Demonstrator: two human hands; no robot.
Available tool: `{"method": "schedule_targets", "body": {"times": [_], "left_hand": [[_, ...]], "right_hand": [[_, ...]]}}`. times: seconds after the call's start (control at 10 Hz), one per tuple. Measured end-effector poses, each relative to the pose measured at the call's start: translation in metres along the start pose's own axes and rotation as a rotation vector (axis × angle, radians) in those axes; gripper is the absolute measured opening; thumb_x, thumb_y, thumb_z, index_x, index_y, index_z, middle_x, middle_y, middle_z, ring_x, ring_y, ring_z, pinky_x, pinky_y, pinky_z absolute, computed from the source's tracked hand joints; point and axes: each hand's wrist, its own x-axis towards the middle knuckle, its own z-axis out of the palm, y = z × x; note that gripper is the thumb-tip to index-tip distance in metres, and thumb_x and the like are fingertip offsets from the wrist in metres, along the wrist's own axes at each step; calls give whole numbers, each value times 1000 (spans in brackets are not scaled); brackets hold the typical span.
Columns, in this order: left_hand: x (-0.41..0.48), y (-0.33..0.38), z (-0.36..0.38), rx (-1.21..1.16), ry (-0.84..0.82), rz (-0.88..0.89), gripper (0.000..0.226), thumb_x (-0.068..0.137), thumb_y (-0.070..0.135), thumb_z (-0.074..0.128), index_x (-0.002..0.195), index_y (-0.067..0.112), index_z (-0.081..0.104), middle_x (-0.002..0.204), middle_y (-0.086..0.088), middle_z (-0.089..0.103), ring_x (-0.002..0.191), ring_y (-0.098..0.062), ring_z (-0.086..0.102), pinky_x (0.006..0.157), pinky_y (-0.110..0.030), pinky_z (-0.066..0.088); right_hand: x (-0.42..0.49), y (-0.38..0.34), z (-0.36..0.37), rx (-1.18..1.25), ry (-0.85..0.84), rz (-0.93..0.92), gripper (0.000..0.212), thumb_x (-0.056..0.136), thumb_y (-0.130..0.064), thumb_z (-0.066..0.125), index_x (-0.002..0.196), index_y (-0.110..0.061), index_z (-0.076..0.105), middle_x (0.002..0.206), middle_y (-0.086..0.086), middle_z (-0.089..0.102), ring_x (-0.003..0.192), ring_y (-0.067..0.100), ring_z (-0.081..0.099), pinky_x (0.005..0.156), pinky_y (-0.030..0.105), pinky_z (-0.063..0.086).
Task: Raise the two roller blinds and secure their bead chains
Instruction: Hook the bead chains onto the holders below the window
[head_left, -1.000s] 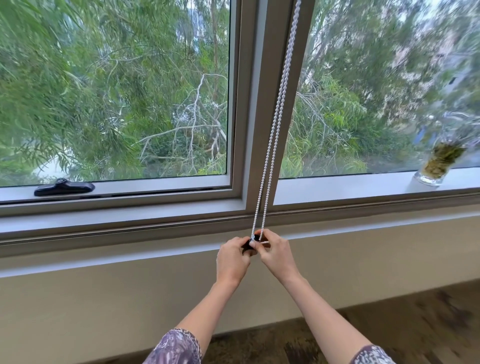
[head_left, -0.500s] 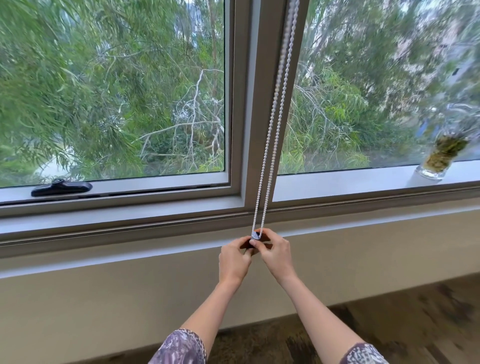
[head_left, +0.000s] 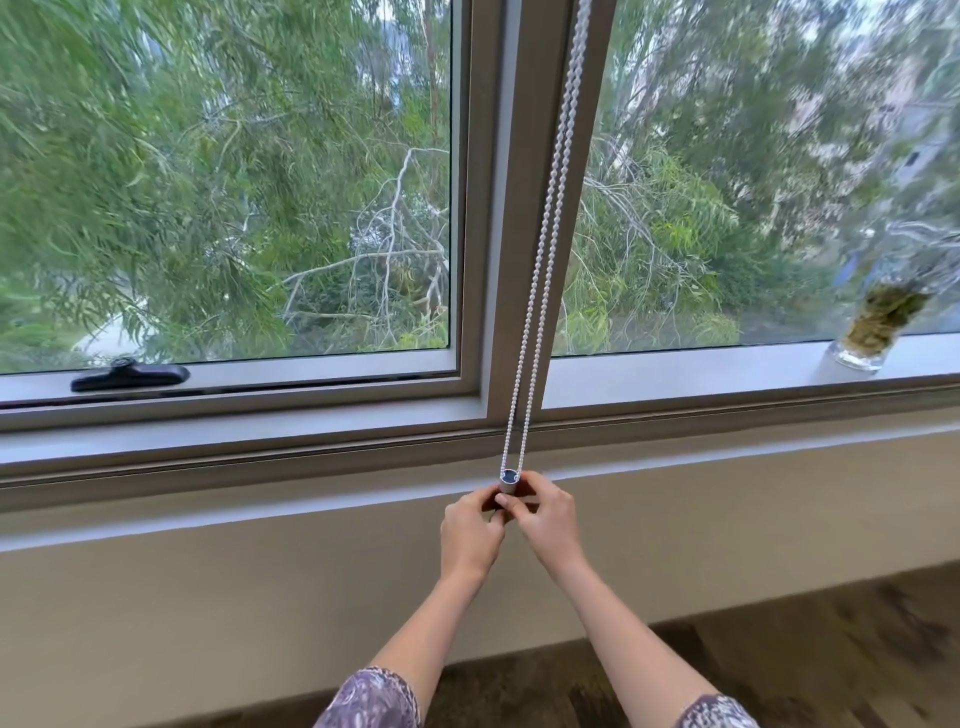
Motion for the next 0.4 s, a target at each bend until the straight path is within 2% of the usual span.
{"method": "schedule_targets", "body": {"times": [0.2,0.4], "left_hand": [[-3,-10,0,105,-3,-23,31,80,18,58,104,32,72,100,7,76,96,-16,69,81,-28,53],[-8,-23,-4,184,-46,-76,30,82,22,59,110,29,70,106,0,75,104,-23,67,86,-34,54]], "right_hand": [[-12,16,5,-17,-56,31,17,76,-10,74,91,-19,72,82,-6,72,78,-6,64,67,3,44],[-23,19,12,-53,-80,141,16,77,-18,75,90,-10,73,85,2,74,77,10,65,65,3,42]]}}
